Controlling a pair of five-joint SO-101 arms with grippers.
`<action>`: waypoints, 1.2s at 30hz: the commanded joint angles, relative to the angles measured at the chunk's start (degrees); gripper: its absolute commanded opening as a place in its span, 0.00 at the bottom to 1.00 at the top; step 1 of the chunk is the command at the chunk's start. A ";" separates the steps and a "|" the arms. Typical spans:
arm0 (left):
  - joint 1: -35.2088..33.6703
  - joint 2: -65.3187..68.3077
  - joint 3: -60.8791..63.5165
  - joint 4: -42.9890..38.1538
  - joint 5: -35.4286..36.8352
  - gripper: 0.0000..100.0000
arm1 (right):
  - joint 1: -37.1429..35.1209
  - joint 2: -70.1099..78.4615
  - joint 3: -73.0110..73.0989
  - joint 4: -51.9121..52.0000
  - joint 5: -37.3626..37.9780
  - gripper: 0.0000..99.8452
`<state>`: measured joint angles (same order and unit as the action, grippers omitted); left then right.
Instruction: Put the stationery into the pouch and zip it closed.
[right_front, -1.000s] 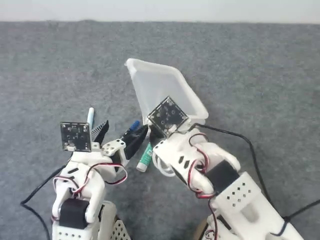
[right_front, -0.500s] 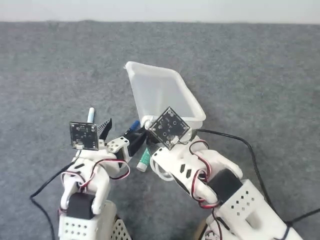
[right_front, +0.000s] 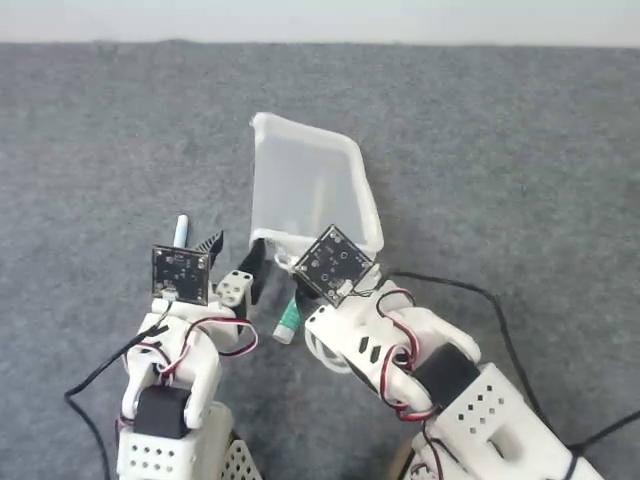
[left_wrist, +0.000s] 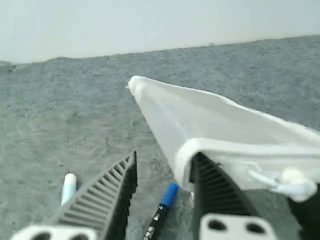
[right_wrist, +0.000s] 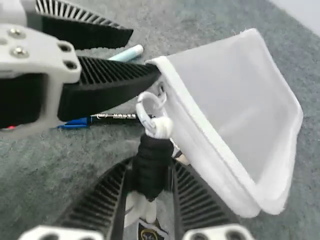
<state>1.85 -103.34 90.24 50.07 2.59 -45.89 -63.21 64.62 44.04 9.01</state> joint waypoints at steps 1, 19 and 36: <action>-0.44 -0.97 -0.75 -1.41 -1.58 0.09 | 1.27 -2.42 0.62 -3.82 0.88 0.01; -8.53 -0.97 -2.42 -1.23 -1.14 0.01 | 10.95 -2.42 0.62 -4.09 0.88 0.01; -8.53 -0.97 -2.42 -1.23 -1.14 0.01 | 20.97 -2.51 0.53 -4.09 0.88 0.01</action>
<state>-5.98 -103.34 90.33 50.07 1.63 -27.16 -63.21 66.02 40.97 9.10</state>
